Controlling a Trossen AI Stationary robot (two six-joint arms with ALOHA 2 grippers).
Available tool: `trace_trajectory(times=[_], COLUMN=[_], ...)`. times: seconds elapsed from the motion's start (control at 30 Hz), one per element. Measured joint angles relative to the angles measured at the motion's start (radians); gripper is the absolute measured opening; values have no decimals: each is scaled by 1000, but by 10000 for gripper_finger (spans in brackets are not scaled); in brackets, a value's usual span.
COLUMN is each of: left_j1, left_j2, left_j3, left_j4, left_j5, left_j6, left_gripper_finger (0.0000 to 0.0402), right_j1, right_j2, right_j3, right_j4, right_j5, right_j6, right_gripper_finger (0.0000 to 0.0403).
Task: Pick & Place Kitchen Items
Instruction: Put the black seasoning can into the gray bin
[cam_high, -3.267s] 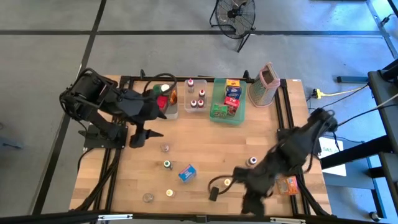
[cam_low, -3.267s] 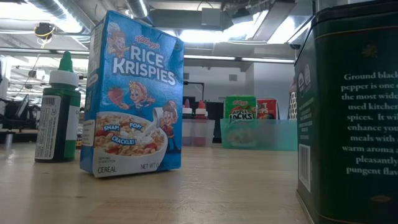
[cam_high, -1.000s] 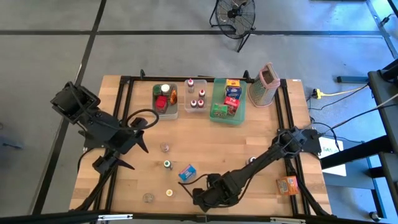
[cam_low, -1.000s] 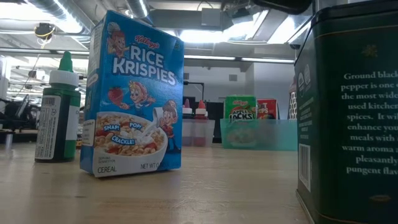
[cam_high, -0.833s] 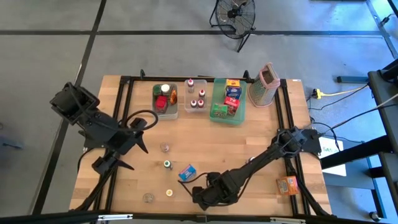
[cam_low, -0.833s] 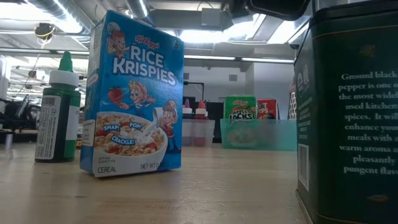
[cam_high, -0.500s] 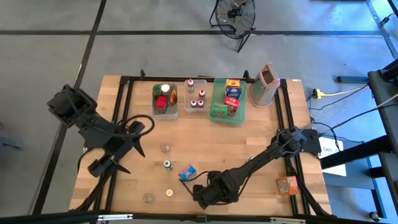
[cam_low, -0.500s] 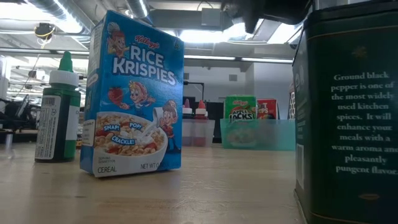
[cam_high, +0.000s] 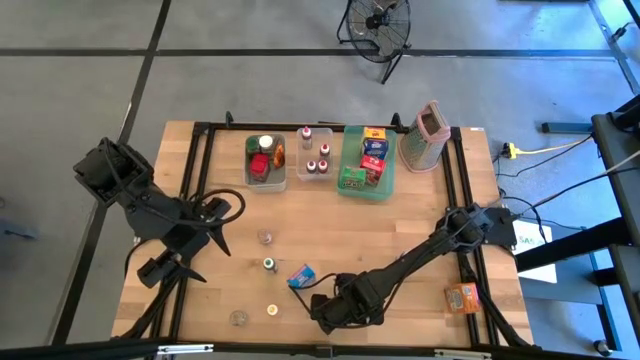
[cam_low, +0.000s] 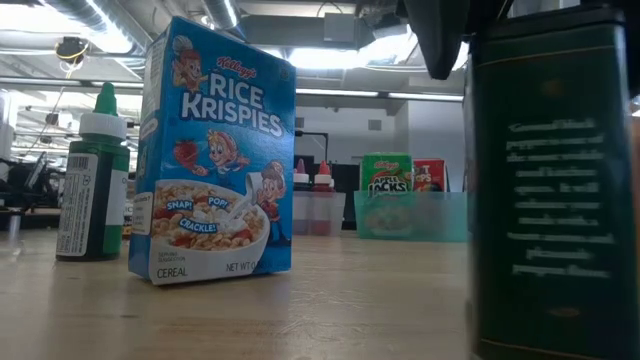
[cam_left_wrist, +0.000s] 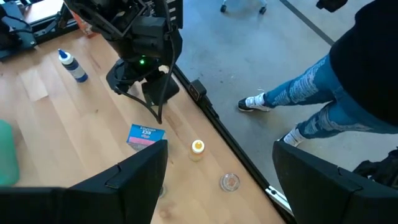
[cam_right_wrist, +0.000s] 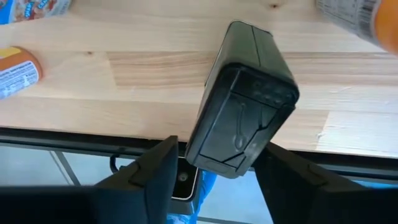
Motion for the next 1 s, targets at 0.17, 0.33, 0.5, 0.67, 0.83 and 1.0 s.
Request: trace_trajectory(times=[0.17, 0.33, 0.5, 0.67, 0.83, 1.0], left_j1=[0, 0, -6, -41, -88, -139], left_j2=[0, 0, 0, -14, -57, -99], left_j3=[0, 0, 0, -1, -1, -1], left_j4=[0, 0, 0, 0, 0, 0], left_j5=[0, 0, 7, 10, 10, -12], left_j6=[0, -12, -36, -61, -108, -163], left_gripper_finger=[286, 286, 286, 286, 286, 286], right_j1=[0, 0, 1, 4, 9, 21], right_j2=[0, 0, 0, 0, 0, 0], right_j3=[0, 0, 0, 43, 146, 279], right_j4=[4, 12, 28, 24, -32, -77], right_j5=[0, 0, 11, 50, 98, 164], right_j6=[17, 19, -16, -66, -137, -253], right_gripper_finger=[167, 136, 132, 132, 129, 129])
